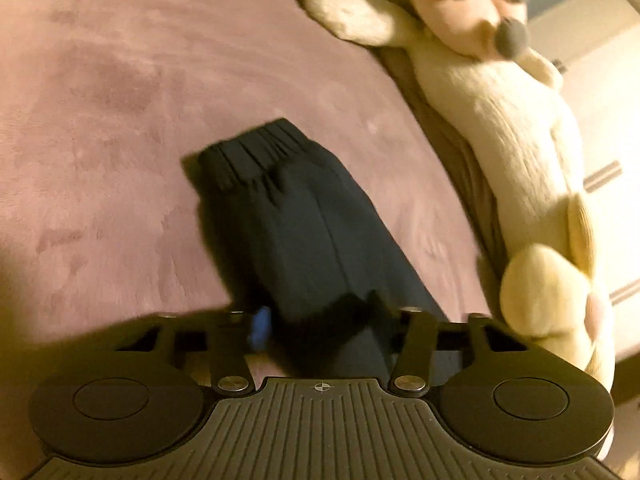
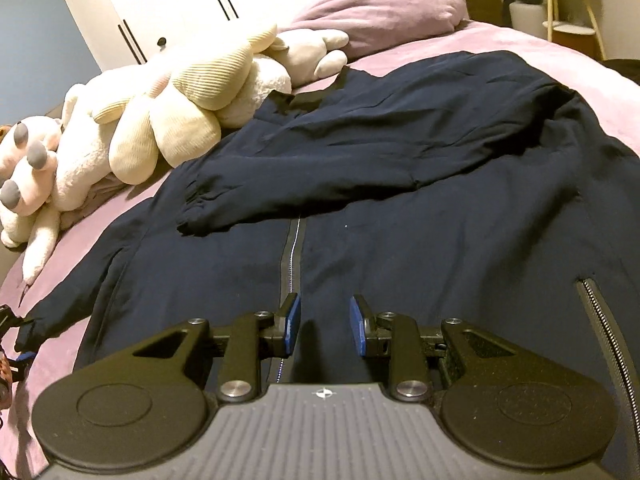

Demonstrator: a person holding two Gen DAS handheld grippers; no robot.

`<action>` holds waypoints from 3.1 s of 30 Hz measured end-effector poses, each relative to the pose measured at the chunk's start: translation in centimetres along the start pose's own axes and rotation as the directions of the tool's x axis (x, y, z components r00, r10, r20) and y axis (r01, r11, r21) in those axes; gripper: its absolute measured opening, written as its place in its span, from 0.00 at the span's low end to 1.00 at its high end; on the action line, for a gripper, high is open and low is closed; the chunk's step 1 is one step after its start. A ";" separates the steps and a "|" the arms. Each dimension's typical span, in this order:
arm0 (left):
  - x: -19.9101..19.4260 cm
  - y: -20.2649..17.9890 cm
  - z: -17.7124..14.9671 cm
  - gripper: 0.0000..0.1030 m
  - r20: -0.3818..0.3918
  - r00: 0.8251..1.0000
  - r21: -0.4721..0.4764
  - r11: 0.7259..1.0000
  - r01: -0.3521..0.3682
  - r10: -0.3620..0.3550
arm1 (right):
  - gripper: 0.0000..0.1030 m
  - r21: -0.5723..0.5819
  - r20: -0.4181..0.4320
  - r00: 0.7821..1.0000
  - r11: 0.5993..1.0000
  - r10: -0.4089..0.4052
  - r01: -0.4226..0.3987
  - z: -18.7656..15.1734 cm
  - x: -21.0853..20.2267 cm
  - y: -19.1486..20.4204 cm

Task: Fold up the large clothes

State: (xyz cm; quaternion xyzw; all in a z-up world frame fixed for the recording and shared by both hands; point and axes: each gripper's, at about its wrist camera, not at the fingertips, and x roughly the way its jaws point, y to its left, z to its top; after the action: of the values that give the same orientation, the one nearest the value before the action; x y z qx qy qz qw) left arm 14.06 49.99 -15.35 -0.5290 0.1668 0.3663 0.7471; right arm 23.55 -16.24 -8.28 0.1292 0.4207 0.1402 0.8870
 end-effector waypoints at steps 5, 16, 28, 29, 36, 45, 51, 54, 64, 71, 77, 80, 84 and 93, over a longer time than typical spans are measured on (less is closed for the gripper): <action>-0.1 0.0 0.4 0.12 0.002 0.999 -0.029 0.999 0.036 -0.036 | 0.26 0.028 0.009 1.000 1.000 0.010 -0.010 -0.1 0.1 -0.1; -8.3 -19.9 -13.0 0.11 -0.215 0.886 0.490 0.739 0.462 -0.411 | 0.25 0.094 0.005 0.999 0.995 0.037 -0.037 0.3 -0.5 -1.4; -5.4 -24.8 -33.9 0.95 -0.426 0.879 0.686 0.556 0.469 -0.215 | 0.26 0.153 0.030 0.999 0.988 0.024 -0.029 1.3 -2.7 -5.1; -5.9 -24.0 -33.3 0.95 -0.408 0.884 0.680 0.571 0.460 -0.226 | 0.26 0.156 0.030 0.999 0.987 0.028 -0.032 1.5 -2.8 -5.5; -7.4 -18.8 -28.1 0.95 -0.165 0.975 0.724 0.653 0.221 -0.147 | 0.46 0.210 -0.013 0.979 0.958 0.201 -0.194 4.4 0.8 -4.0; -5.0 -13.3 -22.2 0.95 -0.063 0.996 0.622 0.783 -0.010 0.063 | 0.55 0.373 -0.121 0.905 0.863 0.409 -0.340 6.2 11.3 3.2; -4.5 -12.6 -22.0 0.95 -0.044 0.996 0.652 0.758 -0.027 0.073 | 0.25 0.451 -0.122 0.903 0.833 0.413 -0.320 6.2 15.2 5.4; -5.2 -13.2 -22.1 0.95 -0.035 0.998 0.650 0.759 -0.016 0.051 | 0.15 0.405 -0.120 0.902 0.849 0.416 -0.338 7.2 14.3 6.6; -6.4 -19.0 -27.2 0.95 -0.113 0.993 0.776 0.621 0.109 -0.032 | 0.14 0.106 0.271 0.924 0.946 0.268 -0.306 13.3 2.0 3.1; -5.1 -19.9 -31.4 0.95 -0.161 0.987 0.839 0.529 0.129 0.014 | 0.15 0.172 0.163 0.979 0.981 -0.123 0.094 12.2 5.4 -5.5; -4.9 -19.6 -31.1 0.95 -0.140 0.989 0.839 0.536 0.090 0.054 | 0.15 0.164 0.121 0.981 0.978 -0.150 0.129 11.7 6.4 -8.3; -5.7 -19.8 -30.5 0.95 -0.143 0.989 0.815 0.573 0.092 0.043 | 0.23 0.135 0.193 0.952 0.967 -0.238 0.214 12.5 5.6 -7.7; -7.5 -21.0 -30.2 0.95 -0.119 0.992 0.816 0.565 0.118 -0.035 | 0.45 0.205 0.176 0.952 0.955 -0.251 0.213 12.7 4.4 -9.3; -6.6 -24.7 -34.7 0.95 -0.205 0.974 0.869 0.438 0.228 -0.100 | 0.57 0.577 0.073 0.997 0.815 0.021 -0.059 9.2 4.5 -14.1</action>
State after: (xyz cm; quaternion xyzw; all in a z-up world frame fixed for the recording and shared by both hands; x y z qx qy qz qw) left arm 32.26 11.59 -7.96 -0.0969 0.3264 0.1182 0.9328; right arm 35.50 -28.73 -10.75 0.4057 0.4122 0.0202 0.8155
